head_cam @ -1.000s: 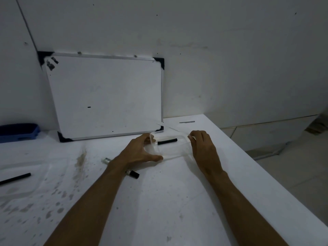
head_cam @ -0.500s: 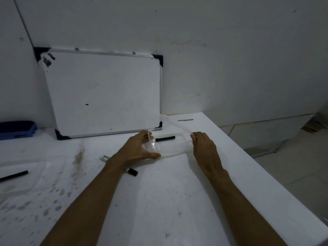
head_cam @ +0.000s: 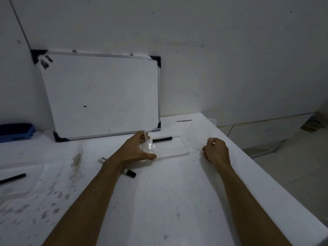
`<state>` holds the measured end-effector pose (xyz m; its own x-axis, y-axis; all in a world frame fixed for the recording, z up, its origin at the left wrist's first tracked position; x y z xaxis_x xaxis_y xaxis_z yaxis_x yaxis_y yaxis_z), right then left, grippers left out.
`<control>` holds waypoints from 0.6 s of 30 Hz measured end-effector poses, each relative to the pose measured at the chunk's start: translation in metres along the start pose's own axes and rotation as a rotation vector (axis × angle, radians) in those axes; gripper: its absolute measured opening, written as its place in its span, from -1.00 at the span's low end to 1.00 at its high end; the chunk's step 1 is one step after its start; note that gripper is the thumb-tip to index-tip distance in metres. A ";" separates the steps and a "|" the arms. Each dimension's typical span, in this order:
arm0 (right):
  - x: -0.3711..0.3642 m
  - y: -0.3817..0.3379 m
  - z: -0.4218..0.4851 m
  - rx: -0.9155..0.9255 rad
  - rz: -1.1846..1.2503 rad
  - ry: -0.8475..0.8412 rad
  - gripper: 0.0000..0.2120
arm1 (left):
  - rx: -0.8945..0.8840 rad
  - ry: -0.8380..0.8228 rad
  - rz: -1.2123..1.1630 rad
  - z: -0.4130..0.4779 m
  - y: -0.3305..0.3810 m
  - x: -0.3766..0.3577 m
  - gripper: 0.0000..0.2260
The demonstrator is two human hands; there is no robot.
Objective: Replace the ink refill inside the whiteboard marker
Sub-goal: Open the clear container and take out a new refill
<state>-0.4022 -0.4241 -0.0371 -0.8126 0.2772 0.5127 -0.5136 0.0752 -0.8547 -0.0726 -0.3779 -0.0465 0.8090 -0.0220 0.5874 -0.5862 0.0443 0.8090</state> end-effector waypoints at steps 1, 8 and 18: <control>0.000 0.005 0.003 -0.029 -0.014 -0.020 -0.68 | 0.007 -0.004 0.011 0.000 0.000 0.000 0.09; 0.005 0.014 0.012 -0.078 -0.295 -0.122 -0.76 | 0.084 -0.086 0.049 0.004 -0.003 -0.003 0.17; 0.002 -0.061 -0.014 0.254 -0.207 -0.093 -0.72 | 0.072 -0.074 -0.030 0.003 0.009 -0.014 0.05</control>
<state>-0.3685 -0.4148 0.0153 -0.6996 0.1920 0.6882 -0.7129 -0.1236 -0.6903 -0.0893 -0.3802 -0.0476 0.8226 -0.0956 0.5605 -0.5652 -0.0298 0.8244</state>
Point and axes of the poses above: each hand's wrist, its own z-axis towards the middle knuckle, its own x-axis out of the back of the hand, y = z × x, the point moved 9 cm from there along z, towards the middle knuckle, and after that the axes turned 2 degrees about -z, right-handed, at the moved point
